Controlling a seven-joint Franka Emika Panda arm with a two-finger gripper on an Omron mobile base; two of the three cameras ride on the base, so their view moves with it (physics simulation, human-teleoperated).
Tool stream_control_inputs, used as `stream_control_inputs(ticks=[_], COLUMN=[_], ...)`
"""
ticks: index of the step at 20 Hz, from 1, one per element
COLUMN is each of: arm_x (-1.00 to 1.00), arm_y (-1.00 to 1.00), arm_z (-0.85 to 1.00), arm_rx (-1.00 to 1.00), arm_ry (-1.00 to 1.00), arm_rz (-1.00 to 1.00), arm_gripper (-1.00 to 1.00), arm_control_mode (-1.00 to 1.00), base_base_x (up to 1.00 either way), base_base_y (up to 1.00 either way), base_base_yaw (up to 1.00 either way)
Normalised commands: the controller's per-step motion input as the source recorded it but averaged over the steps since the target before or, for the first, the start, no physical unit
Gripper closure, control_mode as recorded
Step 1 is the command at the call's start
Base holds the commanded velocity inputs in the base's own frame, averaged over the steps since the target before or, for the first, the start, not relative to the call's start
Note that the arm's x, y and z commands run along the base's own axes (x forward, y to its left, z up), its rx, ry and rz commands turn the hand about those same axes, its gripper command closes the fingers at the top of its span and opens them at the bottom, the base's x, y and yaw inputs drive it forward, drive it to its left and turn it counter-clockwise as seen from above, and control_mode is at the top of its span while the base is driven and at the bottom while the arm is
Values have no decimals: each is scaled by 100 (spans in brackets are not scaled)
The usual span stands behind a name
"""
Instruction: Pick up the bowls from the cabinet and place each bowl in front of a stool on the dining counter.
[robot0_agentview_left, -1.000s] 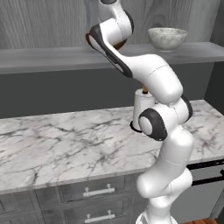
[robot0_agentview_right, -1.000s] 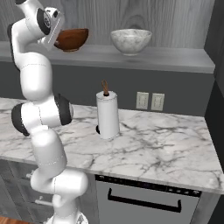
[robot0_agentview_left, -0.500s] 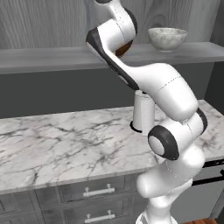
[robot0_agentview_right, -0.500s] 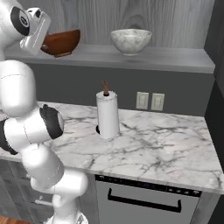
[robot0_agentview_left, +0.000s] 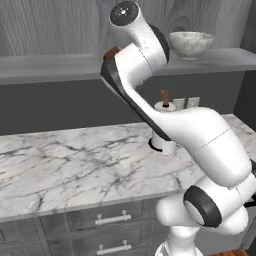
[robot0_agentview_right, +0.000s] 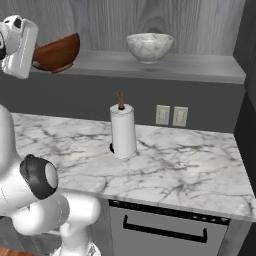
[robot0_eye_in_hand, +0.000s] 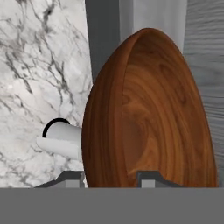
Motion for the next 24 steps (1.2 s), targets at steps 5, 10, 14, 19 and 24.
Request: stream_control_inputs(ticks=[5,10,14,19,24], arm_x=[-100,-100,-100,-100,-100], arm_y=[-59,-83,-72,-54,-23], arm_z=[0,1,23,16,2], arm_rx=[0,17,31,26,23], arm_ry=[-20,-3,17,17,12], arm_rz=[7,8,3,5,13], arm_gripper=[100,100,100,100,100], arm_control_mode=[-100,-100,-100,-100,-100], base_base_x=[0,0,0,0,0], base_base_y=[0,0,0,0,0], base_base_yaw=[0,0,0,0,0])
